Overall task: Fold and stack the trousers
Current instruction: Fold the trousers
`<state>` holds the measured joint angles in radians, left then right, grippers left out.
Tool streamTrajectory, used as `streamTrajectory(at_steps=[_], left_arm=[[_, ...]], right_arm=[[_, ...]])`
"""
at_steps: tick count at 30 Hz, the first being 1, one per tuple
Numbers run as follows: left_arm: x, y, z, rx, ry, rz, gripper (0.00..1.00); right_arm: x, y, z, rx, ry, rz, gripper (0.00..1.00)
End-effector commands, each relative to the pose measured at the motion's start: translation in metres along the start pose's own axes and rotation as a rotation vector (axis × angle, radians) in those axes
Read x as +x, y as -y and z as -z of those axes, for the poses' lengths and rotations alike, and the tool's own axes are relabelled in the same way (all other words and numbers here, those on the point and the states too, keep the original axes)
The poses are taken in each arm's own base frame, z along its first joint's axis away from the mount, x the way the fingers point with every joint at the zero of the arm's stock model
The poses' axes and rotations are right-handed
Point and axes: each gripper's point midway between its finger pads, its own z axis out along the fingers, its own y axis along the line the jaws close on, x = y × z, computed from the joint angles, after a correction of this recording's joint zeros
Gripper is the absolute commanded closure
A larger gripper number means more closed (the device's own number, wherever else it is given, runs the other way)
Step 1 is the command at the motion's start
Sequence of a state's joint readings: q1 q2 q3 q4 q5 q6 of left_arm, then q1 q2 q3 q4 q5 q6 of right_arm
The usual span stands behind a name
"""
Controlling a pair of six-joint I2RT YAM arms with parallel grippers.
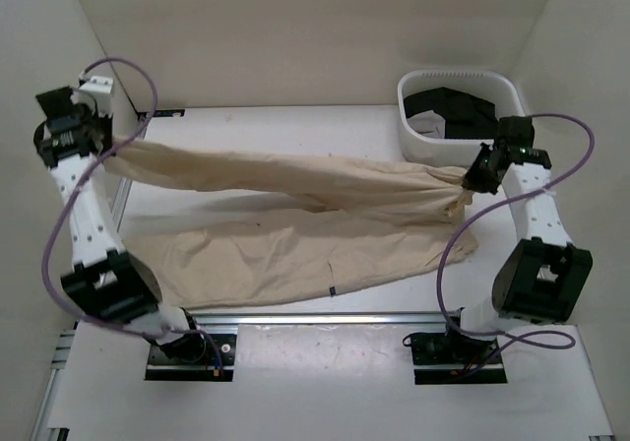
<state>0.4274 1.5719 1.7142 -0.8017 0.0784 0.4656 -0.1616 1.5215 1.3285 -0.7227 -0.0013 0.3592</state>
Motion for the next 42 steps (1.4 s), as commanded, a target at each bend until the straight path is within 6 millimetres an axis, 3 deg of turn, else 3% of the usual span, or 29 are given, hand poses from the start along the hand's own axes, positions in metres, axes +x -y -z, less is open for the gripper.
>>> streamTrajectory(at_steps=[1,3,4,5,7,8,9,11,17,24,31,35,37,40,42], left_arm=[[0.116,0.003,0.003,0.002,-0.262,-0.006,0.86],[0.142,0.005,0.027,-0.022,-0.293,-0.015,0.86],[0.158,0.006,0.033,-0.024,-0.321,-0.037,0.86],[0.191,0.014,0.044,-0.02,-0.369,-0.027,0.86],[0.223,0.024,0.053,-0.005,-0.421,-0.035,0.86],[0.254,0.035,0.055,0.024,-0.476,-0.046,0.86],[0.262,0.039,0.061,0.018,-0.484,-0.061,0.86],[0.288,0.052,0.065,0.039,-0.529,-0.07,0.86],[0.3,0.064,0.076,0.045,-0.529,-0.091,0.86],[0.298,0.063,0.081,0.036,-0.535,-0.084,0.86],[0.281,0.05,0.083,0.0,-0.51,-0.082,0.86],[0.276,0.045,0.085,-0.015,-0.512,-0.076,0.86],[0.271,0.039,0.085,-0.029,-0.508,-0.079,0.86],[0.269,0.038,0.086,-0.028,-0.513,-0.069,0.86],[0.263,0.035,0.088,-0.037,-0.502,-0.071,0.86]], right_arm=[[0.03,0.021,0.011,0.026,-0.01,-0.037,1.0],[0.043,0.022,0.02,0.005,0.008,-0.057,1.0],[0.067,0.032,0.015,0.019,-0.037,-0.082,0.99],[0.078,0.035,0.014,0.021,-0.042,-0.102,0.95],[0.098,0.037,0.017,-0.009,-0.05,-0.121,0.61],[0.124,0.048,0.009,0.008,-0.107,-0.172,0.42],[0.132,0.05,0.011,-0.006,-0.115,-0.185,0.23],[0.149,0.053,0.013,-0.034,-0.13,-0.247,0.18],[0.154,0.05,0.027,-0.028,-0.12,-0.401,0.17],[0.099,0.032,0.012,-0.096,-0.038,-0.63,0.18],[0.081,0.046,-0.015,0.012,-0.052,-0.684,0.24],[0.098,0.047,-0.038,0.046,-0.18,-0.707,0.4],[0.107,0.049,-0.044,0.059,-0.222,-0.703,0.4],[0.113,0.048,-0.041,0.057,-0.247,-0.687,0.4],[0.116,0.048,-0.037,0.062,-0.257,-0.679,0.45]])
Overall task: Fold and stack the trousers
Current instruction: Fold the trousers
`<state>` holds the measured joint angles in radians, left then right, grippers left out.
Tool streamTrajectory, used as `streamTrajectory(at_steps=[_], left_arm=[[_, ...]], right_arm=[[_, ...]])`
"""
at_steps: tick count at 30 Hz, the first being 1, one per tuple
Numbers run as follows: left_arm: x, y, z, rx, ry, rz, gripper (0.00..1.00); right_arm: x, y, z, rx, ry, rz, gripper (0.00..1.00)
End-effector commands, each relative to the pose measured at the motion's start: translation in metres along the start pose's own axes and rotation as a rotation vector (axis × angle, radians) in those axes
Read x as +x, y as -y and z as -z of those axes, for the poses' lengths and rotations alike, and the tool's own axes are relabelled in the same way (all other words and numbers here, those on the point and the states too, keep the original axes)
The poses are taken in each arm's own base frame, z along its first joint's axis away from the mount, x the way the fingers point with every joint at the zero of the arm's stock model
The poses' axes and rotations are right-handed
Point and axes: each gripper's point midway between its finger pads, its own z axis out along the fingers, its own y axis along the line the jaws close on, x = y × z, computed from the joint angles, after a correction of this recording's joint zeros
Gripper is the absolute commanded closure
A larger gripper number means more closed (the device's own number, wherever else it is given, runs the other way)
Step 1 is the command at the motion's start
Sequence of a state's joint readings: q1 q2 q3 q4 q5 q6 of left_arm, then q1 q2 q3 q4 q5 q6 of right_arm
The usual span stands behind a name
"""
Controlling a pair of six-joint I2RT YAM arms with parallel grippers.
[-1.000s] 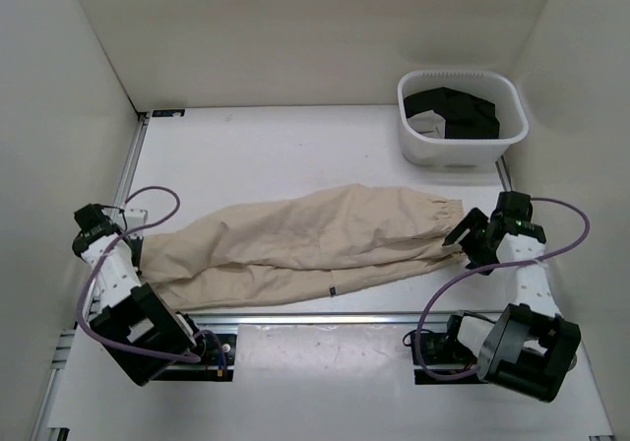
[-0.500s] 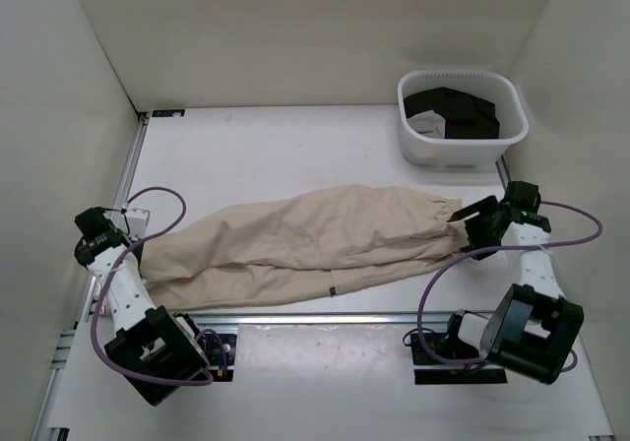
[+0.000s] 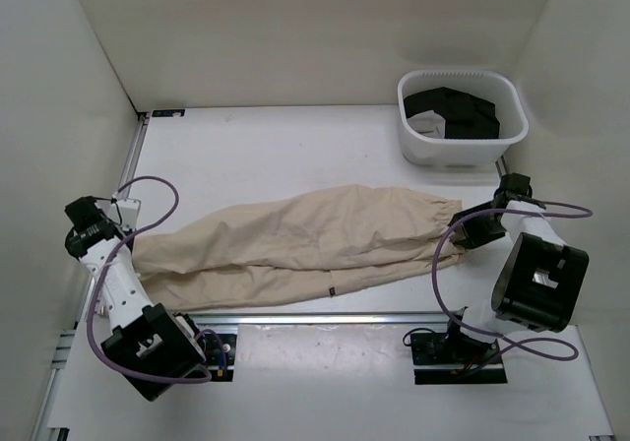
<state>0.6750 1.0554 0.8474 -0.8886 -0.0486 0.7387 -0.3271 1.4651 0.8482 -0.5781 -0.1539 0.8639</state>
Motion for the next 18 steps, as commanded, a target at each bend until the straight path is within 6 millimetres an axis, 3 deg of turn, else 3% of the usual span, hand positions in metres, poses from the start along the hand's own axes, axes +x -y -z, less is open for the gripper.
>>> streamTrajectory(at_steps=[1,2,6,8,10,11,12,14,15,16,18], left_arm=[[-0.007,-0.012,0.011,-0.032,0.01,0.014,0.86],[-0.009,-0.013,0.01,-0.03,0.009,0.023,0.86],[-0.015,-0.018,0.013,-0.031,0.011,0.045,0.86],[-0.025,-0.015,0.015,0.004,0.049,0.044,0.86],[-0.044,-0.028,0.022,-0.004,0.094,0.044,0.86],[-0.065,-0.043,0.035,-0.031,0.151,0.044,0.86],[-0.076,-0.053,0.041,-0.046,0.17,0.053,0.86],[-0.095,-0.067,0.042,-0.039,0.177,0.063,0.86],[-0.112,-0.082,0.061,-0.06,0.218,0.073,0.86],[-0.117,-0.086,0.06,-0.051,0.206,0.073,0.86],[-0.118,-0.09,0.071,-0.069,0.212,0.064,0.86]], right_arm=[[0.001,-0.005,0.011,-0.019,-0.005,0.013,0.49],[0.003,-0.005,0.009,-0.016,-0.022,0.009,0.53],[0.005,0.002,0.0,0.013,-0.049,0.024,1.0],[-0.007,-0.005,0.004,-0.007,-0.015,0.047,1.0],[-0.03,-0.034,0.019,-0.064,0.054,0.089,1.0],[-0.036,-0.049,0.027,-0.109,0.059,0.128,1.0],[-0.056,-0.083,0.05,-0.19,0.119,0.169,1.0],[-0.069,-0.114,0.076,-0.269,0.155,0.228,1.0],[-0.076,-0.125,0.086,-0.287,0.179,0.263,1.0],[-0.081,-0.136,0.103,-0.308,0.204,0.28,1.0],[-0.077,-0.129,0.121,-0.297,0.237,0.289,1.0]])
